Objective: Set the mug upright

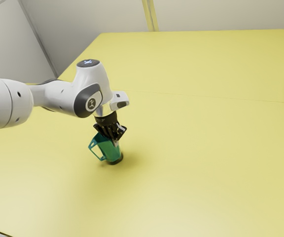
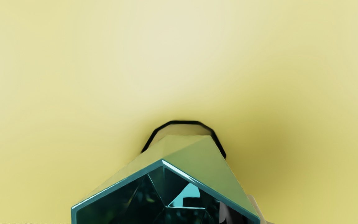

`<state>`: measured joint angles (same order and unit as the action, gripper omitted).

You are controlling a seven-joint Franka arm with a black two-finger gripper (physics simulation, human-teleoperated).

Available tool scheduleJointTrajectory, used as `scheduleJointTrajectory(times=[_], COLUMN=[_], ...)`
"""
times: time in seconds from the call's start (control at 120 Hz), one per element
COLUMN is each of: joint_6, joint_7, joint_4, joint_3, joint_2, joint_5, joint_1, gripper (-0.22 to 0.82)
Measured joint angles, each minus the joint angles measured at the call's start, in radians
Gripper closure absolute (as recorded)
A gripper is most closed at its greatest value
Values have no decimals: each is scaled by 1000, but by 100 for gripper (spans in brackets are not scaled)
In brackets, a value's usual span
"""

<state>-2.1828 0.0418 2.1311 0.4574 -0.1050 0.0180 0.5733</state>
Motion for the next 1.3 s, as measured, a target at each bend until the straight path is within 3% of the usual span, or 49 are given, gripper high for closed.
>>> scheduleJointTrajectory(times=[0.192,0.492,0.708,0.767,0.917,1.15,1.242,1.3], joint_6=[9,25,73,97,149,261,320,347], joint_7=[23,43,59,60,46,-65,-105,-127], joint_4=[0,-6,-63,-99,-187,-470,-544,-570], joint_3=[0,-1,-9,-56,-296,-303,-411,-442], joint_2=[-7,0,44,51,86,39,25,17], joint_5=[0,8,15,14,9,9,9,9], joint_1=[0,0,-5,-54,-305,-393,-545,-586], gripper=[77,38,24,23,14,5,3,2])
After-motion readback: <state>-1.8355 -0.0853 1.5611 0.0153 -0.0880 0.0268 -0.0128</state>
